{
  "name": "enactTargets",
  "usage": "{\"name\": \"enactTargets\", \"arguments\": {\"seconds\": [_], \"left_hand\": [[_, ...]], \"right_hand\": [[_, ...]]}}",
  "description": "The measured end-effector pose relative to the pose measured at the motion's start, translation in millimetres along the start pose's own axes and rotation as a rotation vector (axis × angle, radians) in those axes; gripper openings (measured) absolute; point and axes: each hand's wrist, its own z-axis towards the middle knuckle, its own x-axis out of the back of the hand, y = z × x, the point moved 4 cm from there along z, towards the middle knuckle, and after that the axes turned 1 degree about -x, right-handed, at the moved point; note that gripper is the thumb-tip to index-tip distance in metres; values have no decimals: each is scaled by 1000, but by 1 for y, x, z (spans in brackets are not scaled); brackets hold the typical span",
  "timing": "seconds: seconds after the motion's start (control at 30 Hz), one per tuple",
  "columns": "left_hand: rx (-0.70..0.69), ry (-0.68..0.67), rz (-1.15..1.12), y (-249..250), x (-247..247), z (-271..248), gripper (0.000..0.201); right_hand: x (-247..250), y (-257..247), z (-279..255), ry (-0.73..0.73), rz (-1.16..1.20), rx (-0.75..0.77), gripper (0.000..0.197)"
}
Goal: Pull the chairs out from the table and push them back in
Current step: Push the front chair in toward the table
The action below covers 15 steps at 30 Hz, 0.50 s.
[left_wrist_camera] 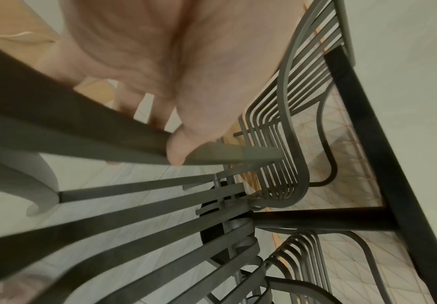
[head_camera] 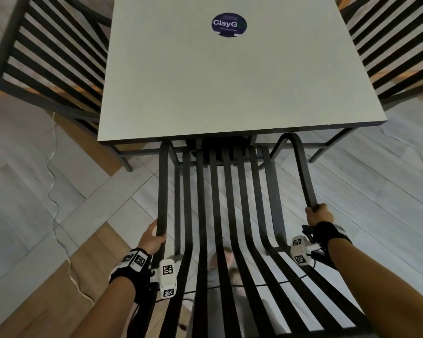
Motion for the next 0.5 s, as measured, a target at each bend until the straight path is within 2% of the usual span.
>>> {"name": "enactTargets", "arguments": {"seconds": [0.13, 0.23, 0.3, 0.4, 0.5], "left_hand": [[13, -101, 60, -17, 11, -46, 51], [11, -170, 31, -26, 27, -90, 36], [12, -212, -15, -32, 42, -117, 33], [4, -121, -28, -32, 67, -153, 26], [-91, 31, 5, -35, 87, -182, 19]], "right_hand": [[3, -7, -12, 15, 52, 0, 42], [11, -11, -25, -9, 24, 39, 44], [18, -17, -41, -31, 36, 79, 48], [30, -34, -74, -87, 115, 192, 49], [46, -52, -121, -149, 229, 289, 48]]}}
